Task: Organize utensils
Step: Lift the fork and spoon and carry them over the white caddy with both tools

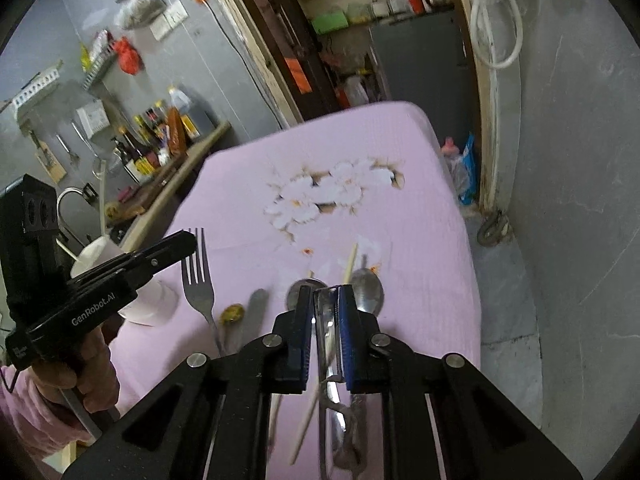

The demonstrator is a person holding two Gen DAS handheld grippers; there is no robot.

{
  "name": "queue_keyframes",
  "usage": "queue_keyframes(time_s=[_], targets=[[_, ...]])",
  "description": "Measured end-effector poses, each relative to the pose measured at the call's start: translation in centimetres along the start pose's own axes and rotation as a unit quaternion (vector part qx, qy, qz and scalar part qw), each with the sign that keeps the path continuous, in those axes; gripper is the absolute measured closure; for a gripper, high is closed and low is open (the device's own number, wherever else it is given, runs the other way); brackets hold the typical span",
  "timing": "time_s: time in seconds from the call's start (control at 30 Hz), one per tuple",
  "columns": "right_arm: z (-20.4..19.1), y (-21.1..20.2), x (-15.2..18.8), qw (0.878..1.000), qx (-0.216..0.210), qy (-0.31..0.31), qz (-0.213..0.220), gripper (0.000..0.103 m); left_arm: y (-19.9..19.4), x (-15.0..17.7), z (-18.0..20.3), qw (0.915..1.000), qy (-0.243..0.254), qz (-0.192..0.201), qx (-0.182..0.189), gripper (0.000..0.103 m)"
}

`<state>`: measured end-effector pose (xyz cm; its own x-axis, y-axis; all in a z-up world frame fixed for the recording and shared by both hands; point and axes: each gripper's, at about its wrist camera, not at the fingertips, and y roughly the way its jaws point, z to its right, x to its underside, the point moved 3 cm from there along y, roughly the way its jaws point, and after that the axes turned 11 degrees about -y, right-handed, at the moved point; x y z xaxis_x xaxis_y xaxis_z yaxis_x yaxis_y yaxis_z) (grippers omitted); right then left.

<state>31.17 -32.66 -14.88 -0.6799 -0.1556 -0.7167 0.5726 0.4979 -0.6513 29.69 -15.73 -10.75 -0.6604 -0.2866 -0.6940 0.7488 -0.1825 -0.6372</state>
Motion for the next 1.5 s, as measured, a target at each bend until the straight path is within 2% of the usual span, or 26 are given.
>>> queue_keyframes(time_s=[0.17,0.47,0.63,0.73,0.97,1.13,1.37,1.5], targets=[[-1.2,-2.0,0.0,1.0,0.011,-0.004,0.027,0.092,-3.4,-0.4,-0.1,0.9991,0.008,0.042,-0.008,0.1],[-4.4,-5.5,0.9,0.997,0.037,-0.017,0.068,0.092,-7.3,-1.7,-0.4,0.9974,0.022,0.069,0.007,0.101],[-6.0,-8.0,-0.4,0.993,0.048,-0.02,0.106,0.092,-8.9,-2.4,-0.7,0.9966,0.027,0.076,0.015,0.101],[-7.6,-9.4,-2.5,0.988,0.047,-0.027,0.141,0.092,-10.3,-3.1,-1.3,0.9961,0.022,0.083,0.018,0.101],[-11.9,-10.8,-8.7,0.972,-0.001,-0.032,0.231,0.092,-14.3,-5.9,-3.6,0.9931,0.021,0.115,0.011,0.1],[-16.3,-9.3,-12.7,0.958,-0.041,-0.045,0.279,0.092,-18.1,-8.5,-6.9,0.9891,0.0,0.147,-0.004,0.1],[-22.5,-6.3,-16.2,0.944,-0.084,-0.074,0.31,0.092,-23.5,-11.4,-12.1,0.9766,-0.012,0.205,-0.064,0.1],[-25.3,-3.7,-16.8,0.942,-0.101,-0.08,0.309,0.092,-25.6,-12.3,-15.2,0.9684,-0.02,0.228,-0.098,0.1]])
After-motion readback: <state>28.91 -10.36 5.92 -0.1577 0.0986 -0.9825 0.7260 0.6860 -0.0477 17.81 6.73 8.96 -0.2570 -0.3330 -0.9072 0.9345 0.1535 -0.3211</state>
